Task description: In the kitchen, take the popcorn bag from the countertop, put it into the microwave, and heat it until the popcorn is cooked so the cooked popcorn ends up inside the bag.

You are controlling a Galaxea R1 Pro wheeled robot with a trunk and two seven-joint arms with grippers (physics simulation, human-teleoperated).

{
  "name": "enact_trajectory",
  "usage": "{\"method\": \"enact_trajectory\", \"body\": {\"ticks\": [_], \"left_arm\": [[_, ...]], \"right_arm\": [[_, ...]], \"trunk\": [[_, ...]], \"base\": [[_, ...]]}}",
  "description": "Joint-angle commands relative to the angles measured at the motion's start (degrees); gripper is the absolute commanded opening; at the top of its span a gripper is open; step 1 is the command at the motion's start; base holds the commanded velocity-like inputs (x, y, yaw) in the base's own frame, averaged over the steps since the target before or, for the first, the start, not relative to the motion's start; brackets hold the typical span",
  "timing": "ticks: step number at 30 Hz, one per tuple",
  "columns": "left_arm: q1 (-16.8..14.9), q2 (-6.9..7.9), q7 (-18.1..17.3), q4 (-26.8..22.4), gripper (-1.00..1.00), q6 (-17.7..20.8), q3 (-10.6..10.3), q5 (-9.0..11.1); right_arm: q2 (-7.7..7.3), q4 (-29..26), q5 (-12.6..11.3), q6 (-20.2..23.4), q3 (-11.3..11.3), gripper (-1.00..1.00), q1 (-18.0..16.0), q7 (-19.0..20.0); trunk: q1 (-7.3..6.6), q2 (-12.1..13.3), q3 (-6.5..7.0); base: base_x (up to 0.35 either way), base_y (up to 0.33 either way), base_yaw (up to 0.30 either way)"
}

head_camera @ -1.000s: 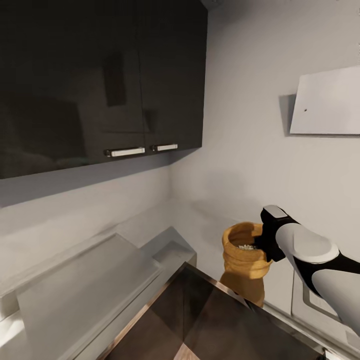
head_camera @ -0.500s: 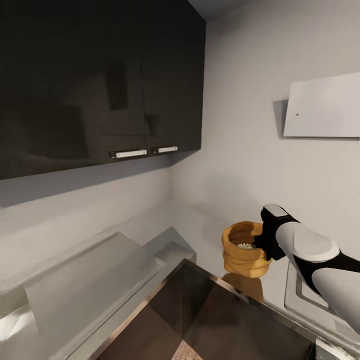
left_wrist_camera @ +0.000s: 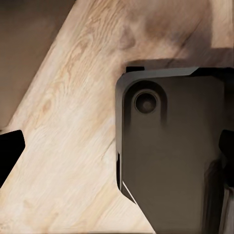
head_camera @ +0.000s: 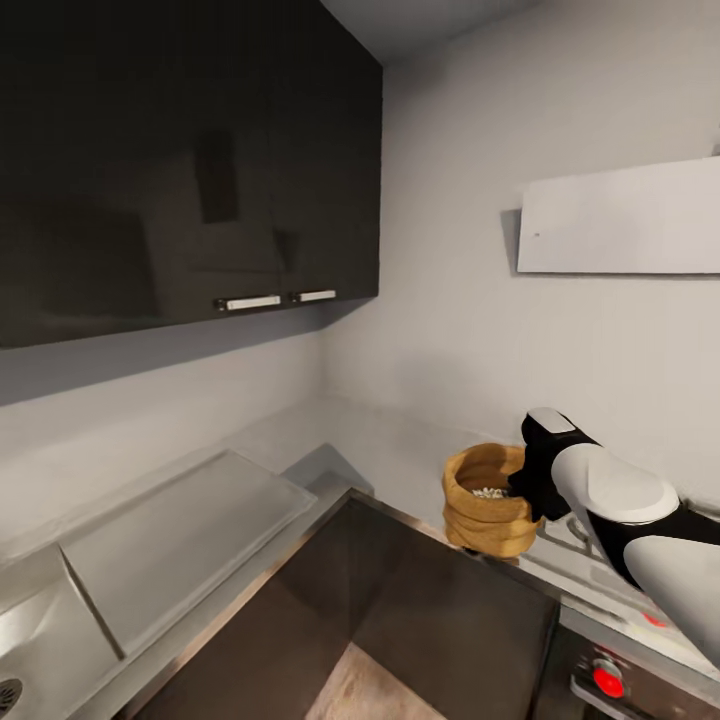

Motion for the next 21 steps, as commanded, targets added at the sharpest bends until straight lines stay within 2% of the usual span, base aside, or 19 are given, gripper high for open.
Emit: {"method": "enact_trajectory", "body": {"ticks": [1, 21], "left_arm": [[0.03, 0.01, -0.01, 0.03, 1.00, -0.18, -0.03, -0.03], [-0.01, 0.01, -0.01, 0.03, 1.00, -0.18, -0.03, -0.03]], "right_arm": [[-0.01, -0.07, -0.62, 0.50, 0.44, -1.00, 0.02, -0.24], [0.00, -0.07, -0.62, 0.50, 0.49, -1.00, 0.02, -0.23]], "trunk": [[-0.02, -0.04, -0.02], [-0.02, -0.04, -0.02]], "base": [[-0.337, 0.000, -0.276], [-0.335, 0.000, -0.278]]}}
